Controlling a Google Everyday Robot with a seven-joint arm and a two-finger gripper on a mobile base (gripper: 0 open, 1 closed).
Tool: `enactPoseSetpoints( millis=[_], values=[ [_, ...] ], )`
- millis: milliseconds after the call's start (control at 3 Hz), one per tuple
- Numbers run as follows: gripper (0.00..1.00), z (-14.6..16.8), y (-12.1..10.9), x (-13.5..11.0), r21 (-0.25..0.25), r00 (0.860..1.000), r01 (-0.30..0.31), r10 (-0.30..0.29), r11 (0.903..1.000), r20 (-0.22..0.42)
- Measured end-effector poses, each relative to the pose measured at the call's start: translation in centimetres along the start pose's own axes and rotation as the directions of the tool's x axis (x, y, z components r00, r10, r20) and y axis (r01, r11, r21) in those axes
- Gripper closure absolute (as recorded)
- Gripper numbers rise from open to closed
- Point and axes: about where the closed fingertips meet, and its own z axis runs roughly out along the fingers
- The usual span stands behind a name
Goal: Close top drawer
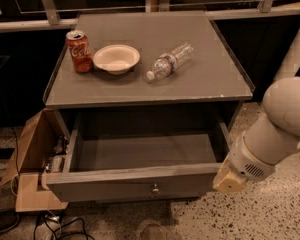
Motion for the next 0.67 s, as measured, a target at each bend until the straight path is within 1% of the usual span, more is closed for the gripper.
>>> enactPoseSetpoints(
  millis=[333, 667],
  values=[
    [1.0, 2.9, -0.8, 1.2, -0.034, 0.999, -0.042, 0.042, 0.9986, 0.011],
    [1.0, 4.5, -1.6, 1.5, -0.045, 0.998, -0.063, 0.064, 0.997, 0.028]
  ],
)
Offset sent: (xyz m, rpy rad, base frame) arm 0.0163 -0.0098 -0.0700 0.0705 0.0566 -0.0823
